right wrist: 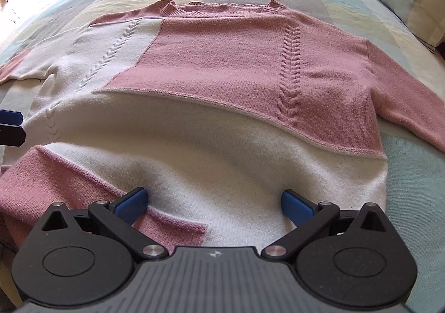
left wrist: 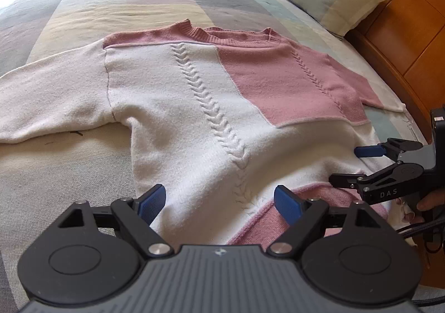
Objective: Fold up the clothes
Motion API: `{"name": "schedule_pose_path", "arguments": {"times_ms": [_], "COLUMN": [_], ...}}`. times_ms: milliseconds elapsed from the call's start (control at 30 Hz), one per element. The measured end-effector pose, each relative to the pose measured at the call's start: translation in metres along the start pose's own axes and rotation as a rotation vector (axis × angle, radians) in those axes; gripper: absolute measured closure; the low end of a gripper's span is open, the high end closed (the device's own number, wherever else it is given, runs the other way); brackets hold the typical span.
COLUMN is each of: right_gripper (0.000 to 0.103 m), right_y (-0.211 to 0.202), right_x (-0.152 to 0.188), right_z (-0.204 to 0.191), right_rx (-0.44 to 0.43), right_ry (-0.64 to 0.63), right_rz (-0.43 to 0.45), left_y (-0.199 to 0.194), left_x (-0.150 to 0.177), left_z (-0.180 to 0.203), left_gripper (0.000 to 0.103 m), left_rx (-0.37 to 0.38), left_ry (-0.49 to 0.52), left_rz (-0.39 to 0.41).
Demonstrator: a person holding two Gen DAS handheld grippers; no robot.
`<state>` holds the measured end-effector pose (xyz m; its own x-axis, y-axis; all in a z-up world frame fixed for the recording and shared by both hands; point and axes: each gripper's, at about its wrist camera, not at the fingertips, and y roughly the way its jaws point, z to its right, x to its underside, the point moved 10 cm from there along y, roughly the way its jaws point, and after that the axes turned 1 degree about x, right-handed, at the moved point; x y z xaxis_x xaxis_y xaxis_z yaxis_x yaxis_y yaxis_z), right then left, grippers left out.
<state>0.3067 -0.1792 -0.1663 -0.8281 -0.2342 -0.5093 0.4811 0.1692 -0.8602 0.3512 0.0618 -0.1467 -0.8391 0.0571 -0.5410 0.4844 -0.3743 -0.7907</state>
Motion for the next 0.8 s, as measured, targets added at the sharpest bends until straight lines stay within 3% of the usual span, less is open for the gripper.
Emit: {"name": "schedule_pose_path", "arguments": {"times_ms": [167, 333, 800], "right_gripper": [0.0, 0.0, 0.0], "right_y": [0.0, 0.002, 0.006], "right_x": [-0.001, -0.003, -0.01], "right_z": [0.0, -0.001, -0.001], "right_rx": [0.019, 0.063, -0.005], "right_ry": [0.014, 0.064, -0.032], "right_rz": [0.01, 0.021, -0.019], "left_y": [0.01, 0.006, 0.011], "left_x": [0.007, 0.005, 0.003], "left_z": [0.005, 0.007, 0.013], "left_gripper": [0.018, 0.018, 0.018], "left_rx": [0.065, 0.104, -0.02], "left_ry": [0.127, 0.163, 0.079], "left_rz": [-0.015, -0.016, 0.03]}}
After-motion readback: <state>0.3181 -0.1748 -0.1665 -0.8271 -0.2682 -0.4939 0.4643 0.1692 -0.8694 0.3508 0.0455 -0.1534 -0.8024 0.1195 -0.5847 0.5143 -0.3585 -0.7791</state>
